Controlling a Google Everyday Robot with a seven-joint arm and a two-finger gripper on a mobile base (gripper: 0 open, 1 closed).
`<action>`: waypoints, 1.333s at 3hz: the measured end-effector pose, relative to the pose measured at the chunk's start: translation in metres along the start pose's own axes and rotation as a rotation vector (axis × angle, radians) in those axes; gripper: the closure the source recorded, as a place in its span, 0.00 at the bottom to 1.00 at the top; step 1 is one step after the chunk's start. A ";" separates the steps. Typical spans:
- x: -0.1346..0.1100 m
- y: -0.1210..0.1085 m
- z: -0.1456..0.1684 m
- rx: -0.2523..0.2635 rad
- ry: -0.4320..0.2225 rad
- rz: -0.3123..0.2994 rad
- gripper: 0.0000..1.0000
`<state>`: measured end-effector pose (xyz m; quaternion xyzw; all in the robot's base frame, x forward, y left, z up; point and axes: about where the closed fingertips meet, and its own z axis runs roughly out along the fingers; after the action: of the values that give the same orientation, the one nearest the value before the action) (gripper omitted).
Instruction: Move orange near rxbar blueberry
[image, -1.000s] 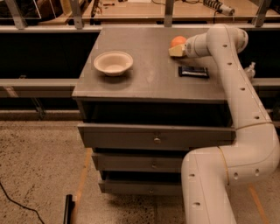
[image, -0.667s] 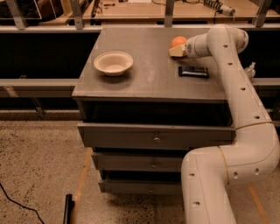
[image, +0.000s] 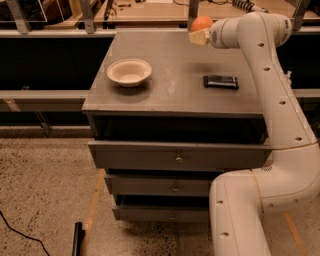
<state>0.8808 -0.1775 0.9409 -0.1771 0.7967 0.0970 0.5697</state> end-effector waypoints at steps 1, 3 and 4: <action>-0.036 0.014 -0.026 0.017 -0.042 -0.013 1.00; -0.061 0.030 -0.067 0.068 -0.044 0.014 1.00; -0.053 0.049 -0.086 0.065 0.027 0.091 1.00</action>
Offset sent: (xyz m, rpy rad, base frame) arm -0.0674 0.0150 0.0955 0.0093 -0.0648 -0.0795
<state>0.8014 -0.1542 1.0174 -0.1233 0.8142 0.0943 0.5595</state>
